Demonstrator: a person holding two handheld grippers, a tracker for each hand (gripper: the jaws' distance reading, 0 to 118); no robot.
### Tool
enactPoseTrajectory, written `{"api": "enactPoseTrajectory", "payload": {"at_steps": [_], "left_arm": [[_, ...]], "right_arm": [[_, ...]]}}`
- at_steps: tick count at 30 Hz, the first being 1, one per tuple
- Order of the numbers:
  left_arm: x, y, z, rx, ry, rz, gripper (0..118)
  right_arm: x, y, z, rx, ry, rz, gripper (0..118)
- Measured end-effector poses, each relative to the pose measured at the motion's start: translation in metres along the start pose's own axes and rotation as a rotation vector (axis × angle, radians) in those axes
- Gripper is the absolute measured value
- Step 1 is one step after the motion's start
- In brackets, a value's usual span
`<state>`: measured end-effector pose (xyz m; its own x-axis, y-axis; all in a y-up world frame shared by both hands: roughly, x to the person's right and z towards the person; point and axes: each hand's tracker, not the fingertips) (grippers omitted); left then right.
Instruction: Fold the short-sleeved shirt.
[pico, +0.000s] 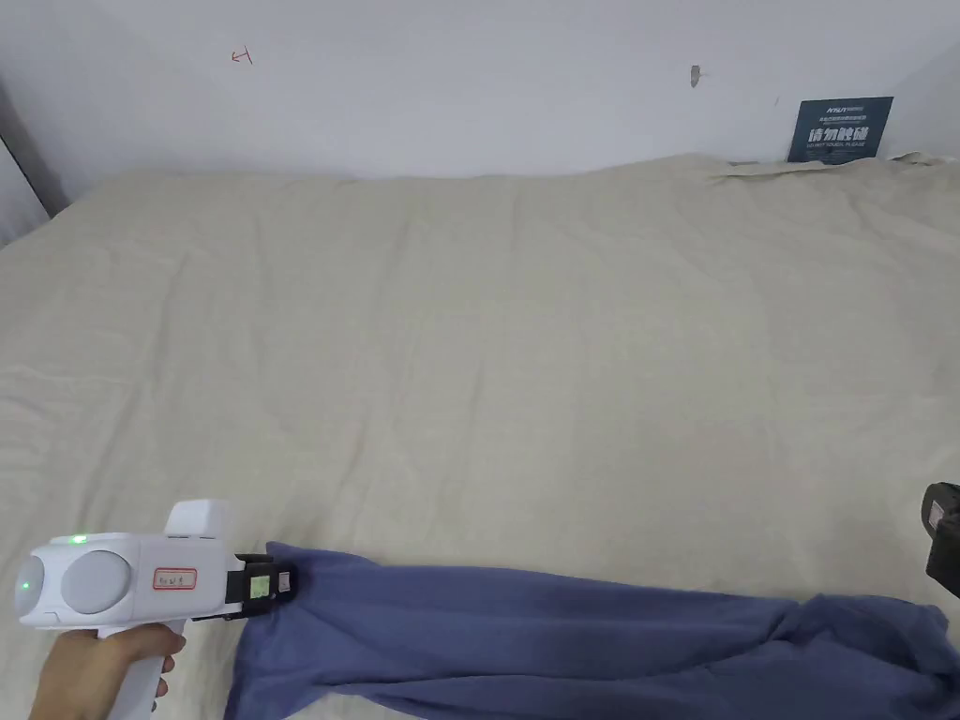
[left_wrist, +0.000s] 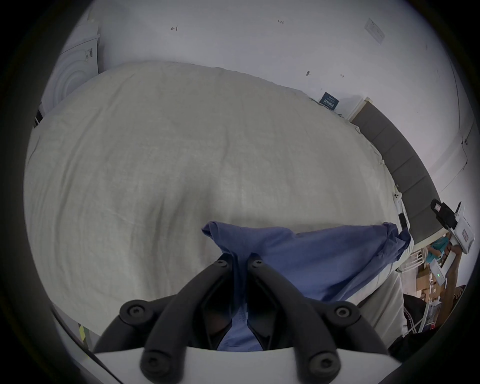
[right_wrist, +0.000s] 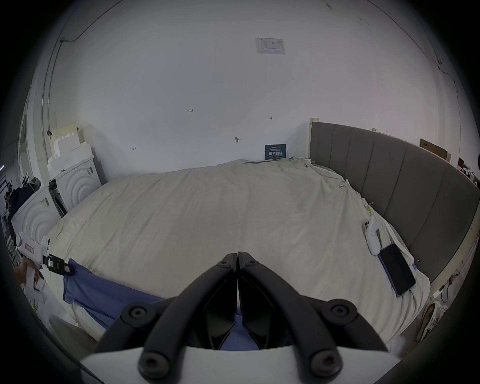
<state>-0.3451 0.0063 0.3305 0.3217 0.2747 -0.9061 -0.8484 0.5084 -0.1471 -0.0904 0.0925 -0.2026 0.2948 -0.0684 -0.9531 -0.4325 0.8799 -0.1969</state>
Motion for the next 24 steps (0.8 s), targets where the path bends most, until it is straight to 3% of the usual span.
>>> {"api": "enactPoseTrajectory", "payload": {"at_steps": [7, 13, 24], "left_arm": [[-0.020, 0.008, 0.017, -0.010, 0.102, 0.061, 5], [-0.001, 0.020, 0.014, -0.039, 0.130, 0.090, 5], [0.137, 0.025, -0.023, -0.108, -0.127, -0.031, 5]], "right_arm": [[0.004, 0.000, 0.004, 0.006, 0.002, -0.001, 0], [0.009, -0.003, 0.008, 0.004, 0.006, -0.005, 0], [0.013, -0.005, 0.018, 0.017, 0.028, 0.002, 0]]}}
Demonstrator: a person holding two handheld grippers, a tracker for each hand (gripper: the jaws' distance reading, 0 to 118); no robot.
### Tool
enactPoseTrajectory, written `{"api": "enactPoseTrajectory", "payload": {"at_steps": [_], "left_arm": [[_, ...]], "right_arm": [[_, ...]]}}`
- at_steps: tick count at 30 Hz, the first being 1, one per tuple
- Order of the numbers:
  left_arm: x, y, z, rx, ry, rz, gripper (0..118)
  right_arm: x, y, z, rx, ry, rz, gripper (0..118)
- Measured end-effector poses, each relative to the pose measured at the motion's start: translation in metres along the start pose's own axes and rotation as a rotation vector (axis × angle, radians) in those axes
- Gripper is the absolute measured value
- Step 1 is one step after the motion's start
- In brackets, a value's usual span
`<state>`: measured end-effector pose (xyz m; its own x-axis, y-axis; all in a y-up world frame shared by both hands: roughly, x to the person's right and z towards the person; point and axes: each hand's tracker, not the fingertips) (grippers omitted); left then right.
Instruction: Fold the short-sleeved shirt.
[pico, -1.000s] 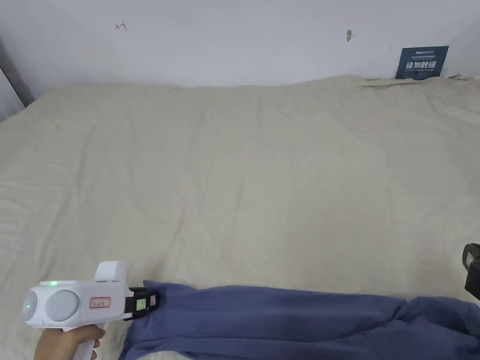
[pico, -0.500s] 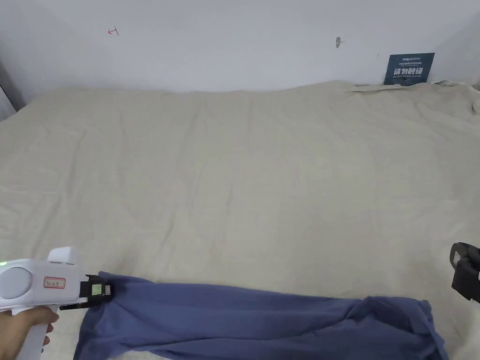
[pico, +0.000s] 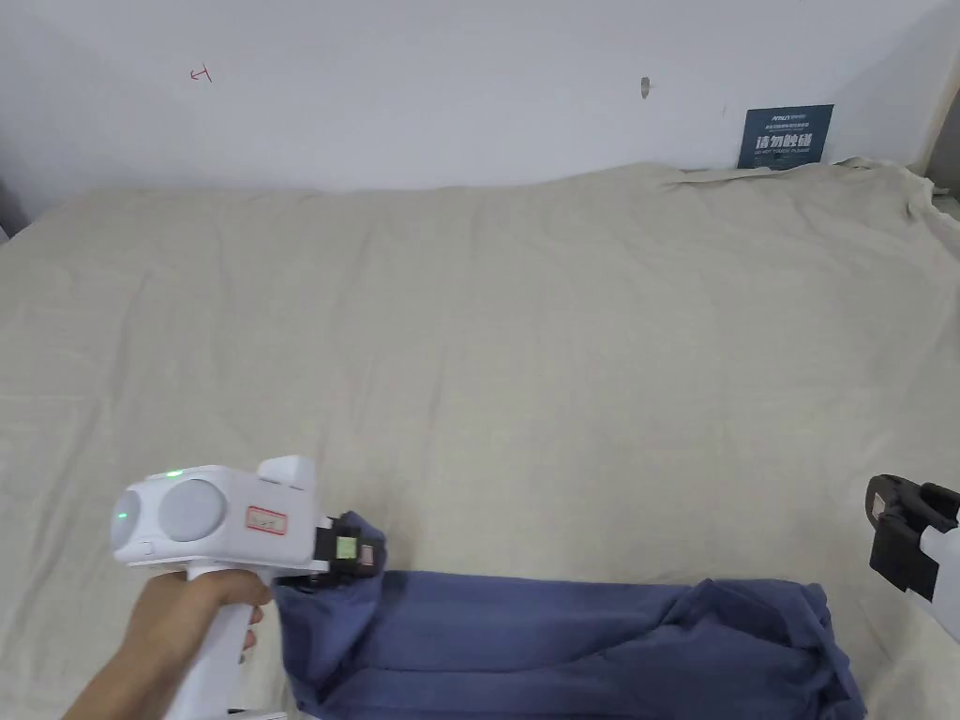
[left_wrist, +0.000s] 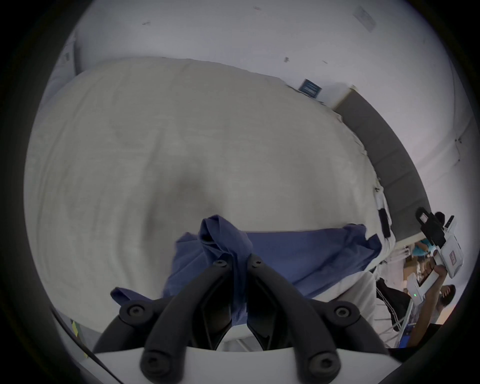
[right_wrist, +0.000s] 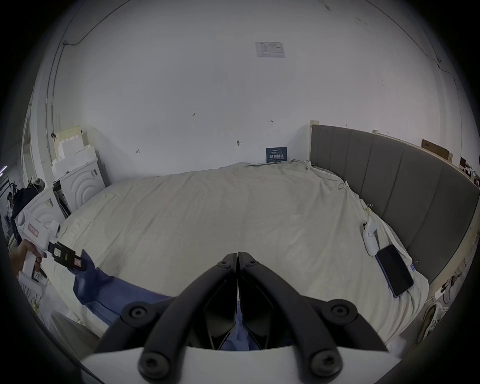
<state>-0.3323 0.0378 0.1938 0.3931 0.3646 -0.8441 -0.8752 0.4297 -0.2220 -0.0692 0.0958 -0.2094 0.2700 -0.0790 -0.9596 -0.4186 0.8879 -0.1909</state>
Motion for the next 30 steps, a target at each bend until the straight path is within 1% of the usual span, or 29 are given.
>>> {"api": "enactPoseTrajectory", "payload": {"at_steps": [2, 5, 9, 13, 16, 19, 20, 22, 25, 26, 27, 28, 30], "left_arm": [[0.020, 0.000, -0.015, -0.017, -0.041, -0.019, 5], [0.043, -0.002, -0.042, -0.032, -0.052, -0.053, 5], [0.076, -0.010, -0.068, -0.062, -0.109, -0.053, 5], [0.094, -0.016, -0.098, -0.085, -0.081, -0.082, 5], [0.105, -0.023, -0.107, -0.103, -0.068, -0.080, 6], [0.107, -0.025, -0.114, -0.113, -0.060, -0.074, 6], [0.101, -0.025, -0.120, -0.115, -0.053, -0.071, 8], [0.101, -0.025, -0.120, -0.109, -0.052, -0.062, 22], [0.111, -0.023, -0.105, -0.099, -0.045, -0.064, 75], [0.114, -0.022, -0.101, -0.086, -0.043, -0.072, 97], [0.116, -0.021, -0.095, -0.064, -0.044, -0.091, 110], [0.115, -0.019, -0.090, -0.045, -0.051, -0.107, 116], [0.116, -0.015, -0.072, 0.013, -0.073, -0.127, 117]], "right_arm": [[0.000, 0.000, 0.002, 0.003, 0.004, 0.002, 0], [0.001, 0.000, 0.004, 0.006, 0.006, 0.007, 0], [0.002, 0.000, 0.006, 0.005, 0.006, 0.009, 0], [0.004, -0.002, 0.006, 0.001, 0.005, 0.005, 0], [0.005, -0.003, 0.007, -0.002, 0.002, 0.006, 0], [0.006, -0.003, 0.008, -0.002, -0.001, 0.004, 0], [0.007, -0.003, 0.008, -0.002, -0.002, 0.004, 0], [0.008, -0.003, 0.008, -0.001, -0.005, 0.004, 0], [0.009, -0.002, 0.009, 0.000, -0.006, 0.000, 0], [0.009, -0.001, 0.009, 0.000, -0.006, 0.000, 0], [0.009, -0.001, 0.009, 0.001, -0.005, -0.002, 0], [0.008, 0.000, 0.009, 0.002, -0.005, -0.002, 0], [0.008, 0.001, 0.010, 0.004, -0.002, -0.001, 0]]}}
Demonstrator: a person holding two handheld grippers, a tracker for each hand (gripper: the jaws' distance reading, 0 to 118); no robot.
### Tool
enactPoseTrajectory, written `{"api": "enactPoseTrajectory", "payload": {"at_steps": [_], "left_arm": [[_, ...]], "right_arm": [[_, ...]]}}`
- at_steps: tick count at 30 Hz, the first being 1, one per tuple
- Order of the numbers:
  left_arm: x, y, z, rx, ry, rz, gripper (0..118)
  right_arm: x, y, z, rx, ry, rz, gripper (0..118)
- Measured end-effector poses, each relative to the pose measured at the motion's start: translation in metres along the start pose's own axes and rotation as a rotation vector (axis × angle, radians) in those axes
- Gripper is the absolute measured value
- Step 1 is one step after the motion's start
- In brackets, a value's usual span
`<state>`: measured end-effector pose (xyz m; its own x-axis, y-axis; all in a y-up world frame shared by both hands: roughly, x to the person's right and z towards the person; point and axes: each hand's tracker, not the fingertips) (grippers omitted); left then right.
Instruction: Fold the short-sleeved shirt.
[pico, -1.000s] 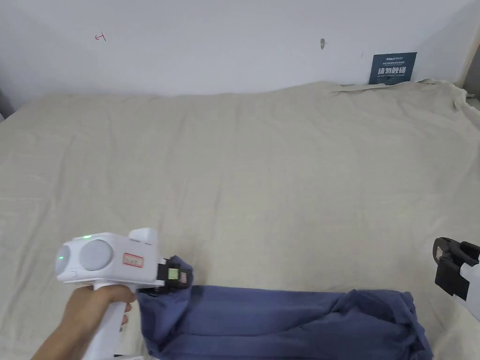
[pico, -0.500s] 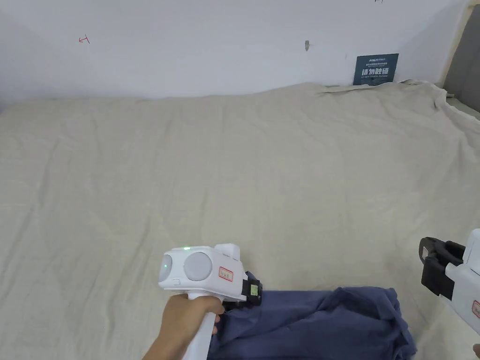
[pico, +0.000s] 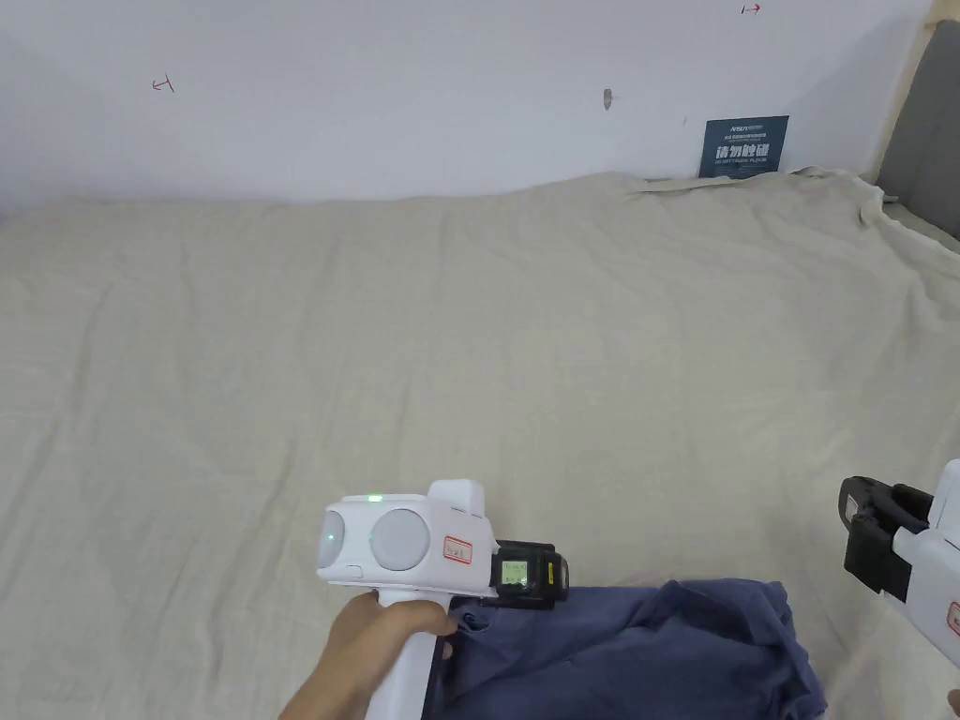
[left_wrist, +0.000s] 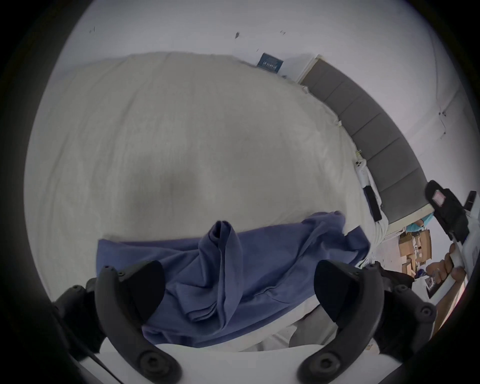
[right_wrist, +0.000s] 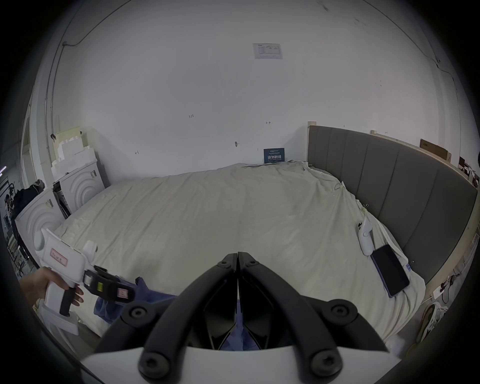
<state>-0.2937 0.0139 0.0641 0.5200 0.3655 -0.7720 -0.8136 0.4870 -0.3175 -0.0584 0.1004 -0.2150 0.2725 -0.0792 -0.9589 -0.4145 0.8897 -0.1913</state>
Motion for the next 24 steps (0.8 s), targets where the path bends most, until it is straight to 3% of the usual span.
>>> {"api": "enactPoseTrajectory", "payload": {"at_steps": [4, 10, 12, 13, 16, 17, 19, 24], "left_arm": [[-0.010, 0.005, 0.040, 0.121, -0.013, -0.014, 117], [-0.052, 0.001, 0.079, 0.272, 0.119, 0.006, 117], [-0.069, -0.003, 0.087, 0.312, 0.134, 0.039, 112], [-0.076, -0.007, 0.090, 0.366, 0.151, 0.055, 103], [-0.085, -0.019, 0.095, 0.428, 0.209, 0.042, 30], [-0.089, -0.024, 0.095, 0.427, 0.212, 0.045, 17], [-0.098, -0.030, 0.093, 0.421, 0.191, 0.081, 2], [-0.102, -0.050, 0.073, 0.379, 0.237, 0.081, 0]], "right_arm": [[-0.002, 0.002, 0.003, 0.008, 0.005, 0.001, 0], [-0.005, 0.003, 0.004, 0.011, 0.013, 0.006, 0], [-0.006, 0.004, 0.005, 0.013, 0.017, 0.006, 0], [-0.007, 0.004, 0.005, 0.014, 0.018, 0.006, 0], [-0.008, 0.005, 0.006, 0.017, 0.019, 0.006, 0], [-0.008, 0.005, 0.006, 0.017, 0.018, 0.005, 0], [-0.008, 0.005, 0.006, 0.018, 0.019, 0.002, 0], [-0.007, 0.005, 0.005, 0.015, 0.019, 0.001, 0]]}}
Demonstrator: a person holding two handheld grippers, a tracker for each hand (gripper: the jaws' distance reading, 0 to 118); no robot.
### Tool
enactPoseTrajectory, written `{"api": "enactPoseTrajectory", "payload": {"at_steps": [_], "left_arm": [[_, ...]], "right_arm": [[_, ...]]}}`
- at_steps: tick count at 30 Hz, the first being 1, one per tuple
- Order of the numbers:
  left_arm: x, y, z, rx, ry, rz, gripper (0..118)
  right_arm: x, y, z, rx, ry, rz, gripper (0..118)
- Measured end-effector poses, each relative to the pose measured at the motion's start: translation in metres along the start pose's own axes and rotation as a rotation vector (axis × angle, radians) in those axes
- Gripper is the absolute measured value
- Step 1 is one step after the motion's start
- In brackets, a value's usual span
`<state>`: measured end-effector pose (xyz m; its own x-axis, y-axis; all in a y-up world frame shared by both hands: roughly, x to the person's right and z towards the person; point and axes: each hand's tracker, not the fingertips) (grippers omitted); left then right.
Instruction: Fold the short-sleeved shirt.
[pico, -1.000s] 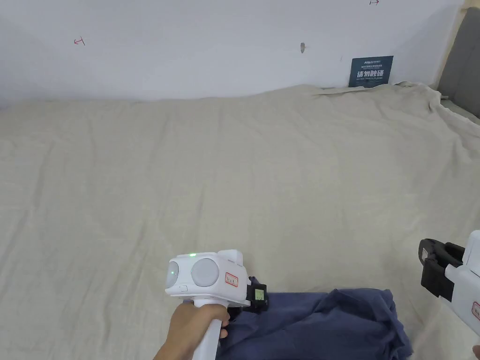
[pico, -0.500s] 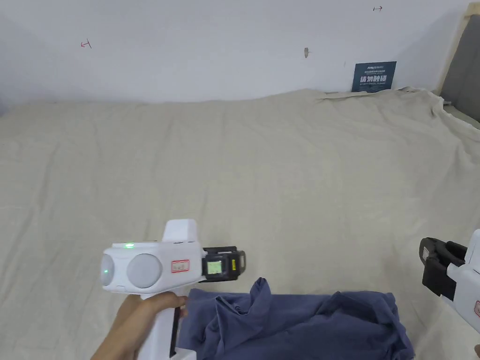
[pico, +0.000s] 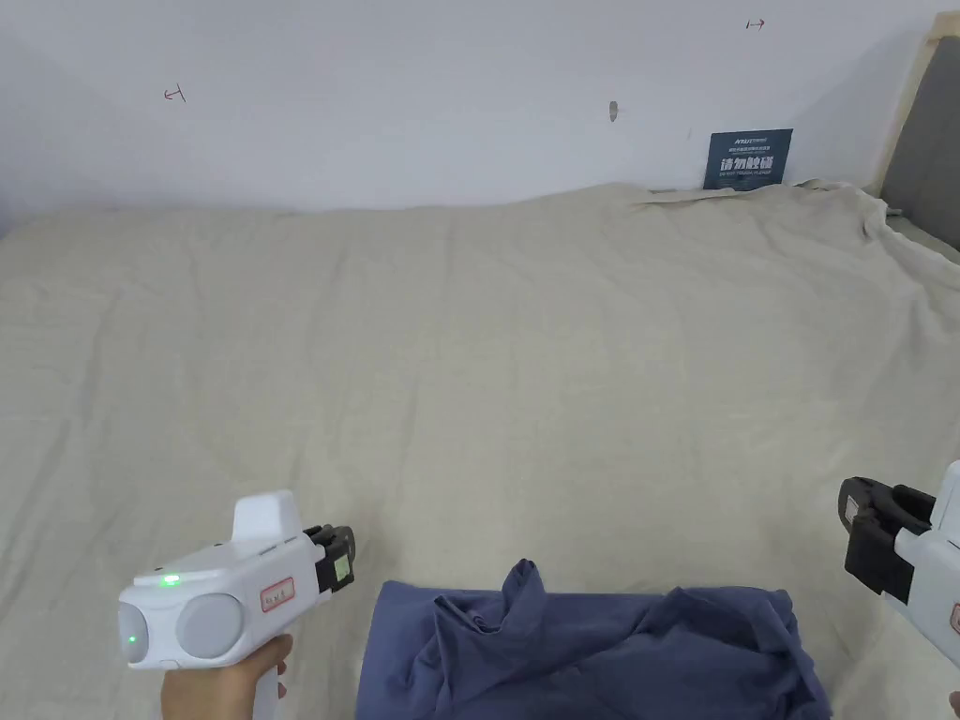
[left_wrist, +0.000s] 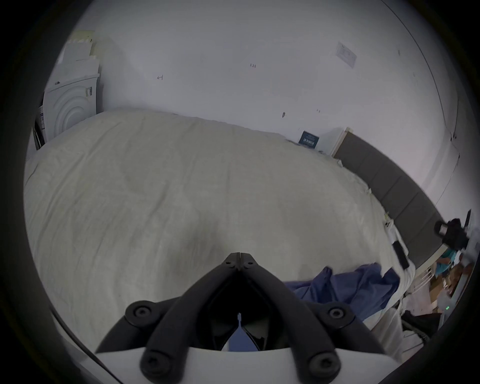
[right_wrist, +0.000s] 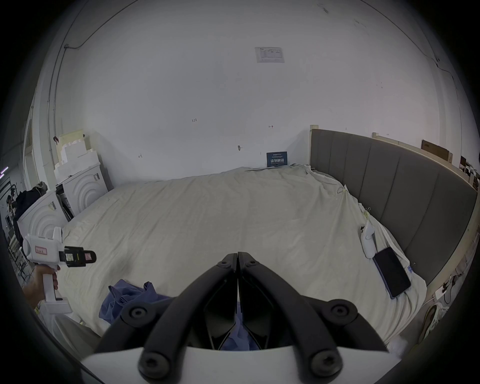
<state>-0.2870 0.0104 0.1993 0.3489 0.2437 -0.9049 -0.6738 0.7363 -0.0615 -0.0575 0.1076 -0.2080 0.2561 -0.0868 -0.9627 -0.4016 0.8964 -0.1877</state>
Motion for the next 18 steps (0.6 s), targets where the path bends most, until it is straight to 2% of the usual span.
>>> {"api": "enactPoseTrajectory", "payload": {"at_steps": [18], "left_arm": [[0.085, -0.082, -0.052, -0.201, -0.136, -0.094, 0]], "right_arm": [[0.016, -0.008, 0.008, -0.010, -0.021, -0.032, 0]]}}
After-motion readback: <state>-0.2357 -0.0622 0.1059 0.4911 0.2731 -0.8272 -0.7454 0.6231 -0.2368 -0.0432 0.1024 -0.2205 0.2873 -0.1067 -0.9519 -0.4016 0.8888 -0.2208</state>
